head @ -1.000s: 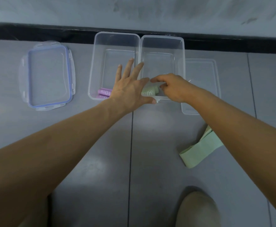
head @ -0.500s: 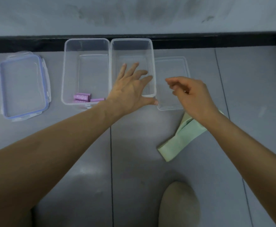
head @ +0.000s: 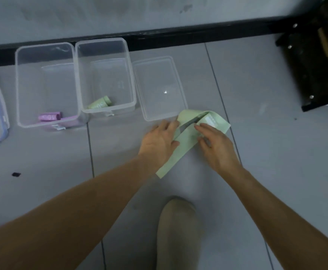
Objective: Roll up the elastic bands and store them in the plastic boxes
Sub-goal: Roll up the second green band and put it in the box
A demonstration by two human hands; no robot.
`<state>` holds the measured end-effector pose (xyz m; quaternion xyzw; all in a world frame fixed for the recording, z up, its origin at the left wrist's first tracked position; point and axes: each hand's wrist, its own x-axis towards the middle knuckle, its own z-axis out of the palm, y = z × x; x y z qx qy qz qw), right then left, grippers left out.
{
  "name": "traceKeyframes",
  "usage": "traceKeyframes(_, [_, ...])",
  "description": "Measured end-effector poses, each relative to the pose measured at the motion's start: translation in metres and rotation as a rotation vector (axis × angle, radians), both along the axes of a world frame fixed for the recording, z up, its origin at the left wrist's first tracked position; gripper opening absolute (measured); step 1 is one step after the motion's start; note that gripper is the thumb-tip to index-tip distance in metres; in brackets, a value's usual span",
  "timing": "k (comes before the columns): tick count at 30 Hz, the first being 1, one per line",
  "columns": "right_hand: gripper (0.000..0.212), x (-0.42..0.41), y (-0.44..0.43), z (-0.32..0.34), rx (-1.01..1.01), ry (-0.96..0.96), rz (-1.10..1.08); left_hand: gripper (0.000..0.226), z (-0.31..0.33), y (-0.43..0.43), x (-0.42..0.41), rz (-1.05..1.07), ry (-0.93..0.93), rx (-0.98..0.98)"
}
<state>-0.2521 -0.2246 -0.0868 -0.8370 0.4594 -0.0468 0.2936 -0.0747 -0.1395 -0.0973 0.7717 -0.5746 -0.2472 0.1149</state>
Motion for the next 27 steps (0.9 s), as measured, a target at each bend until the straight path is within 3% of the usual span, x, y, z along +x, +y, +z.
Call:
traceKeyframes(4, [0.043,-0.015,-0.011,-0.005,-0.118,0.011,-0.115,0.048,-0.009,0.003,-0.006,0.151,0.109,0.110])
traceKeyframes(9, [0.050,-0.024,-0.035,-0.010,-0.063,0.135,-0.215,0.031,-0.010,0.008,-0.006,0.236,0.137,0.157])
traceKeyframes(20, [0.081,0.012,-0.038,-0.018,-0.174,0.397,0.042,0.026,-0.011,0.045,-0.005,0.260,0.175,0.104])
traceKeyframes(23, [0.056,0.013,-0.034,-0.018,-0.251,0.386,0.027,0.024,-0.009,0.045,-0.008,0.290,0.225,0.091])
traceKeyframes(25, [0.036,0.011,-0.029,-0.015,-0.295,0.265,0.001,0.021,-0.005,0.047,-0.008,0.337,0.278,0.074])
traceKeyframes(27, [0.027,0.014,-0.020,-0.009,-0.204,0.088,-0.076,0.016,0.001,0.052,-0.007,0.349,0.298,0.082])
